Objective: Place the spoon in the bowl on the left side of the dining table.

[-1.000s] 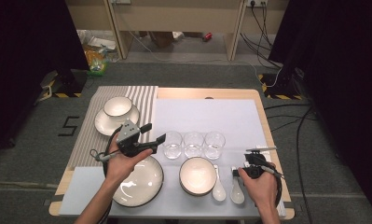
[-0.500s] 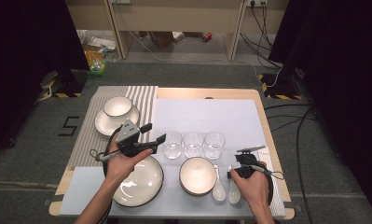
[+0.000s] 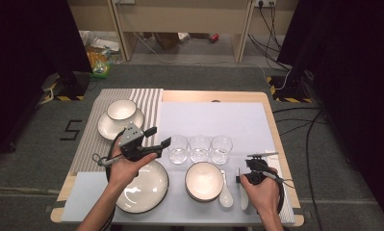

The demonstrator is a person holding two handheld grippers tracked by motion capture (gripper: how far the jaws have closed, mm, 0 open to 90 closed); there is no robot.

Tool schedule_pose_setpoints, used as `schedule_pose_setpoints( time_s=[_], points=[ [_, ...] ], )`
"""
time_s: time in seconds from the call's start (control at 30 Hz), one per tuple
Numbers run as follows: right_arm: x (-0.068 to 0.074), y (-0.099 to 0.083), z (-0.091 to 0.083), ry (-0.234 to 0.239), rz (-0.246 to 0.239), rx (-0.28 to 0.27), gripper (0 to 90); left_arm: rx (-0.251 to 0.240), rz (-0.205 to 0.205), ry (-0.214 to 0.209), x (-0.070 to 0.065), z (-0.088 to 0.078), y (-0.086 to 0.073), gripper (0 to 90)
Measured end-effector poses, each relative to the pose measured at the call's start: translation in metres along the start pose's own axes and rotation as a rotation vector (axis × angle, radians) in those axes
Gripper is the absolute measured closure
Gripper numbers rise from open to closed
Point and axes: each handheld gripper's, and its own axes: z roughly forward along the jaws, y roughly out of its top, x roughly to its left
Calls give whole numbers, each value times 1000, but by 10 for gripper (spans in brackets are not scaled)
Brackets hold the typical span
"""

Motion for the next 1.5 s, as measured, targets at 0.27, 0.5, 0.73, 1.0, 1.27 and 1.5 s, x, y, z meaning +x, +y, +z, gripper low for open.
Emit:
schedule_pose_setpoints(
  time_s=[0.27,0.5,0.73,1.0,1.27,1.5],
  points=[
    [-1,0,-18,25,-2,-114,862,-6,-15,5,2,-1,0,303],
    [1,0,-28,38,-16,-192,863,-9,-19,5,2,-1,0,304],
    [2,1,-39,41,-39,-278,863,-15,-28,3,3,-1,0,308],
    [5,2,-47,36,-67,-357,863,-16,-29,2,3,-2,1,309],
    [10,6,-55,38,-97,-423,863,-20,-32,1,3,-2,1,309],
    [14,10,-60,33,-129,-474,863,-21,-35,-2,3,-2,1,311]
  ],
)
